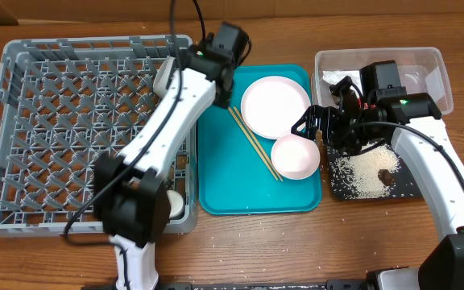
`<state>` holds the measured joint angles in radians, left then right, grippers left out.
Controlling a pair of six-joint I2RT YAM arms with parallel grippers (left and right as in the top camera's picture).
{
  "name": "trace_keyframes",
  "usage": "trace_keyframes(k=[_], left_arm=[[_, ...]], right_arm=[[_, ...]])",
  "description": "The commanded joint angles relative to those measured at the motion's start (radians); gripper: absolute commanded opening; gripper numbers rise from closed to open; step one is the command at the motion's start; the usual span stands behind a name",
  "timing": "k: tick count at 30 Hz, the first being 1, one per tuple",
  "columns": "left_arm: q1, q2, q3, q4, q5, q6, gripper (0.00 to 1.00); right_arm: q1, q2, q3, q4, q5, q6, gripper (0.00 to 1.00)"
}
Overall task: Sort waste into correct bins and load items into the dishwasher
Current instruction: 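Reach the left gripper to the small pink plate and grip its edge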
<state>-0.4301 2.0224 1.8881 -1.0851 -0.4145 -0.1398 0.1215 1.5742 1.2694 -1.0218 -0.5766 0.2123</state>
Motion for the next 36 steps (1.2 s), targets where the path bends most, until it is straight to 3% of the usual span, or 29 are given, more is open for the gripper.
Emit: trace_keyframes(k=[1,6,11,17,22,25,27,36], left_arm=[[-0.005,-0.141,0.045,-0.006,0.445,-0.051,1.0],[-0.037,-0.182,0.045,-0.057,0.568,-0.113,0.98],[-0.113,-0.173,0.044,-0.113,0.567,-0.204,0.95],[-0.171,-0.153,0.043,-0.112,0.537,-0.288,0.96],[-0.203,-0.117,0.035,-0.111,0.53,-0.346,0.93],[-0.223,-0.075,0.02,-0.107,0.511,-0.39,0.87],[-0.232,-0.042,0.016,-0.098,0.511,-0.399,0.77],[-0.252,0.138,0.013,-0.086,0.511,-0.415,0.42]], right_arm=[[0.003,-0.008,0.002,0.003,0.0,-0.004,1.0],[0.003,-0.008,0.002,0.0,-0.031,-0.001,1.0],[-0.034,-0.012,0.036,-0.038,-0.192,-0.064,1.0],[-0.205,-0.066,0.166,-0.154,-0.189,-0.068,1.0],[-0.394,-0.135,0.305,-0.286,-0.024,-0.066,1.0],[-0.533,-0.188,0.359,-0.335,0.1,-0.064,1.0],[-0.581,-0.206,0.358,-0.344,0.121,-0.064,1.0],[-0.621,-0.204,0.358,-0.353,0.121,-0.064,1.0]])
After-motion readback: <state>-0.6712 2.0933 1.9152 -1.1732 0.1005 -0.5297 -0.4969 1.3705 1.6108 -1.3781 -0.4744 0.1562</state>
